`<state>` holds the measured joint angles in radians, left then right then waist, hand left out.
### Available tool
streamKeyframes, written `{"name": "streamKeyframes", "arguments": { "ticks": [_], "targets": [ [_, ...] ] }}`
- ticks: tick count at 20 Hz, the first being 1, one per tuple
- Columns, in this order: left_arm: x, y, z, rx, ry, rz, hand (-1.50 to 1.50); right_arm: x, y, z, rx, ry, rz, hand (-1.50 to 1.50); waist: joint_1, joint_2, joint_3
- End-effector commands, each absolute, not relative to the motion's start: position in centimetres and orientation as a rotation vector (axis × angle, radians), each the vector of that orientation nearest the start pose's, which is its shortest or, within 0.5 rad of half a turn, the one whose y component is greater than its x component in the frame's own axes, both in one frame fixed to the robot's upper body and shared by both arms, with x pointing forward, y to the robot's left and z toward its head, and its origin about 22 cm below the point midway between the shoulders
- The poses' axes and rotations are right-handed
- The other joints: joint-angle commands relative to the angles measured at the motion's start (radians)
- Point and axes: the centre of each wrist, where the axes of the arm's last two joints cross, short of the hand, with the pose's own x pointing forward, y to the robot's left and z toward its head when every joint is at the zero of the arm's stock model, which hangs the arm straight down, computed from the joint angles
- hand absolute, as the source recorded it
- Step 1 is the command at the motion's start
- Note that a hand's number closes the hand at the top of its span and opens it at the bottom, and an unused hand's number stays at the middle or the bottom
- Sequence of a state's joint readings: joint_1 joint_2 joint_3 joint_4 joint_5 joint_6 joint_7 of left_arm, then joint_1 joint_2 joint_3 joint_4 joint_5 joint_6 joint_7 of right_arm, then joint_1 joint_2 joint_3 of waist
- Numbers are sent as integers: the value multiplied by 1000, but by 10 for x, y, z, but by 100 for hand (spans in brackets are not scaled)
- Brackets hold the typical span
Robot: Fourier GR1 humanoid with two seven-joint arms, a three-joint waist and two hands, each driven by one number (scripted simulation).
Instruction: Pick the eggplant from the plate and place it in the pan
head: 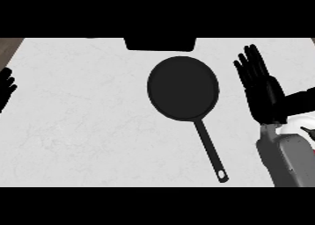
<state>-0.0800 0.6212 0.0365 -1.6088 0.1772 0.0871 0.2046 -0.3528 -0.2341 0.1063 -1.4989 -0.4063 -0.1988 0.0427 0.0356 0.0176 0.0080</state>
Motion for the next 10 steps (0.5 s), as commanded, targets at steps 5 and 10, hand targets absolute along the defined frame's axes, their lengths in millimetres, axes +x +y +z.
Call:
{"name": "streamKeyframes", "arguments": {
  "ticks": [5,10],
  "targets": [
    [243,321,59,407,-1458,-249,0,317,-375,92,53,-1442,45,-150,-33,-6,-6],
    [227,310,36,327,-1380,-243,0,276,-474,96,-521,-1114,-30,-150,-42,-5,-8]
  ]
}}
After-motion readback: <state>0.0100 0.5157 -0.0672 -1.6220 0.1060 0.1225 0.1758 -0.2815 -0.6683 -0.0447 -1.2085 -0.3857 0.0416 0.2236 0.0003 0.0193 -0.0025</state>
